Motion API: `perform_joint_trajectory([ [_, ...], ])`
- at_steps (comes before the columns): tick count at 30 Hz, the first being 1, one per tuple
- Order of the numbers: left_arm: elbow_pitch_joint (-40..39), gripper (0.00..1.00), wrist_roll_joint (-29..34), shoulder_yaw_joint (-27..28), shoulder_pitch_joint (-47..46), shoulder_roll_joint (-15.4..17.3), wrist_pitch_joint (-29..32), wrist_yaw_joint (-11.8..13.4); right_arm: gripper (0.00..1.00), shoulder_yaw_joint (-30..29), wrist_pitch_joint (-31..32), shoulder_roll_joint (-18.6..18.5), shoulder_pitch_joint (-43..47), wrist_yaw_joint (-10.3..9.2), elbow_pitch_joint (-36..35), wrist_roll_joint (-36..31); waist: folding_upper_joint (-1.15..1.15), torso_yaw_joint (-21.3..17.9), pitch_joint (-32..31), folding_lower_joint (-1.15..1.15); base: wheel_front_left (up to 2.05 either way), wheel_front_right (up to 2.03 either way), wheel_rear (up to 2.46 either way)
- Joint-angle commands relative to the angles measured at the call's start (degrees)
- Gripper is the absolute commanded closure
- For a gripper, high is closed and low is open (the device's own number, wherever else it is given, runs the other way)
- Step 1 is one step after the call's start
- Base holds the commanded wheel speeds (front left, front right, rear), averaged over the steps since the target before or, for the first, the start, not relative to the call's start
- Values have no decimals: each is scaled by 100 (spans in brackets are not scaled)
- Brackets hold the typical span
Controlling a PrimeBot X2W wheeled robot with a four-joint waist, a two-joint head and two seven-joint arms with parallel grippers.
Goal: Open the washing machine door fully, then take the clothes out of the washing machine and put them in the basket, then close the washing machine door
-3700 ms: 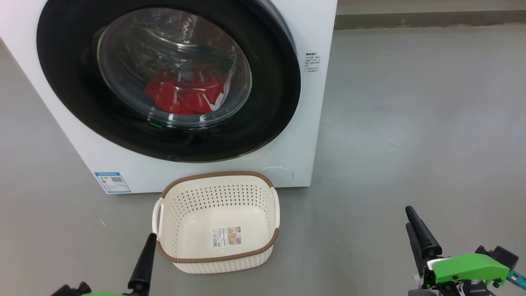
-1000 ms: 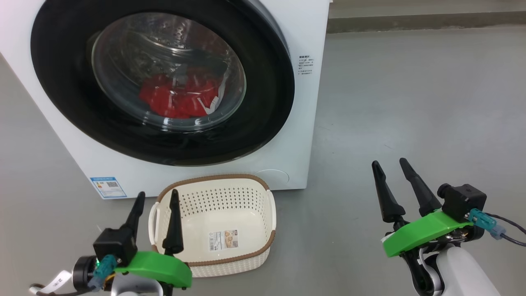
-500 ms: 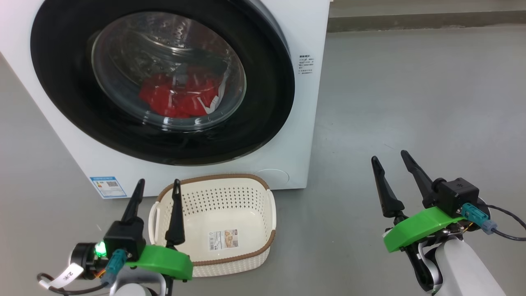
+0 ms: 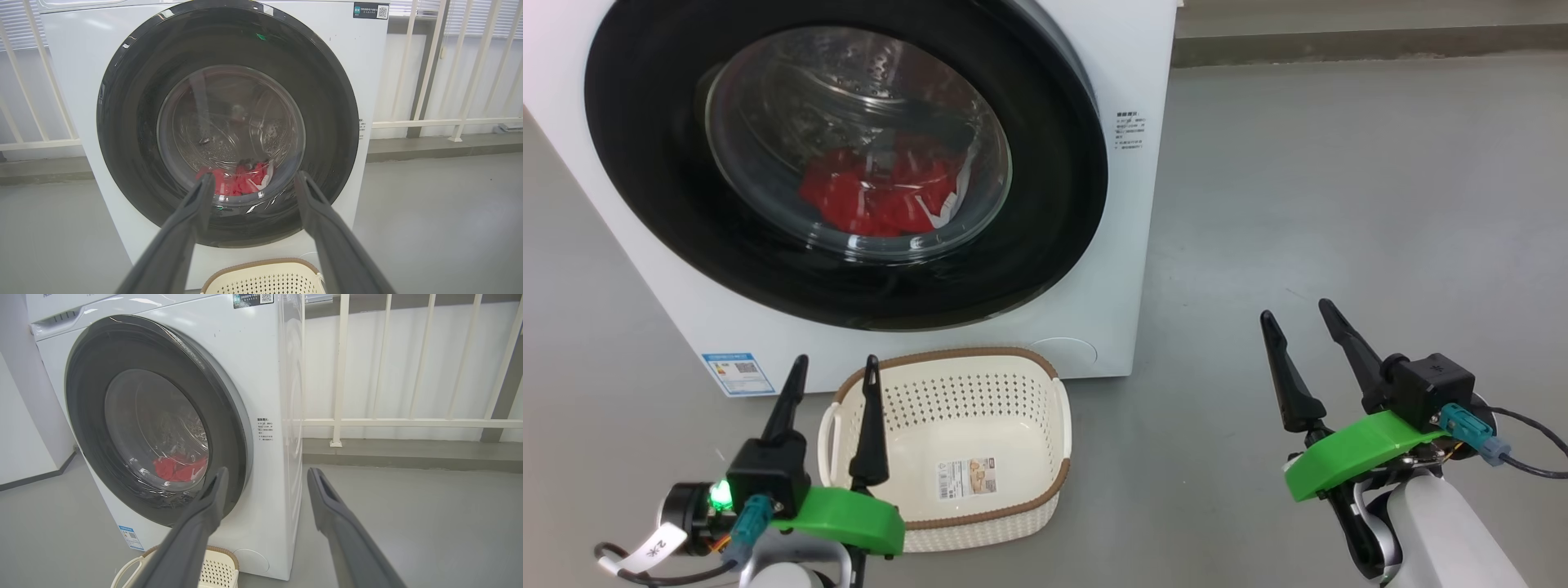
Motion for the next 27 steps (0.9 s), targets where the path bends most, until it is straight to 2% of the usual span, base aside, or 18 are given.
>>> perform_joint_trajectory([
  [1, -171, 0, 8, 194, -211, 103, -69, 28, 0, 107, -50, 5, -242, 2, -118, 69, 0, 3, 2, 0, 0, 0, 0],
  [25, -179, 0, -194, 120, -279, 102, -69, -22, 0, 204, -38, 5, -517, 2, -57, 222, 0, 135, 388, 0, 0, 0, 0],
  [26, -200, 0, -204, 104, -291, 102, -69, -19, 6, 221, -39, 5, -567, 2, -40, 231, 0, 140, 423, 0, 0, 0, 0],
  [27, -225, 0, -213, 84, -302, 102, -69, -14, 50, 235, -40, 5, -620, 2, -25, 253, 0, 145, 461, 0, 0, 0, 0],
])
